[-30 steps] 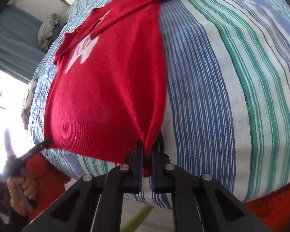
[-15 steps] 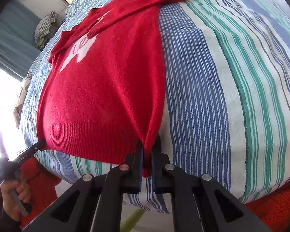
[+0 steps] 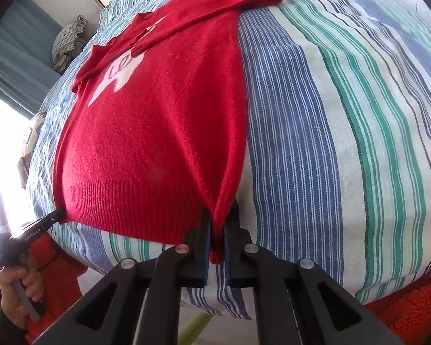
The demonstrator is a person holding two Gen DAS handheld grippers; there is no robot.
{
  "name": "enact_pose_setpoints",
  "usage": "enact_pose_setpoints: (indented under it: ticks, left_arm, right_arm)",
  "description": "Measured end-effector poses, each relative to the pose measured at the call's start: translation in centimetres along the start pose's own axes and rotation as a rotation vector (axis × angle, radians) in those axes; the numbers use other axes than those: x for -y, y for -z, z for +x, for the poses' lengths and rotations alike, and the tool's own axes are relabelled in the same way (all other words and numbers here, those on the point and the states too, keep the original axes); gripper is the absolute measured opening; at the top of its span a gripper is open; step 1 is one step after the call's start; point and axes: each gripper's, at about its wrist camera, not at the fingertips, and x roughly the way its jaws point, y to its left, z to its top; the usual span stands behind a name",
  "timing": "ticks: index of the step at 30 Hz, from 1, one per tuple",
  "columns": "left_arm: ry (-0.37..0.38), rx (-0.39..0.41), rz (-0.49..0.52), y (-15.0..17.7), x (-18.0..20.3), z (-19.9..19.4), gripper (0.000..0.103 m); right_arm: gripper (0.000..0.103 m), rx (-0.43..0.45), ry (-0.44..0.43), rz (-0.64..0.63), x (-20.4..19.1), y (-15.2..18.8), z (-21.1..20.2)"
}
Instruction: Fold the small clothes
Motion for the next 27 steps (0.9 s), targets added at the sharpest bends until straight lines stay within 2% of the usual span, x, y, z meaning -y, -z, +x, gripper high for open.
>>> enact_pose_setpoints:
  ticks: [27]
  left_arm:
    - [-0.019, 0.004, 0.031, 0.03, 0.55, 0.22, 0.003]
  right_arm:
    - [0.005, 0.004, -0.008, 0.01, 0.29, 0.01, 0.0]
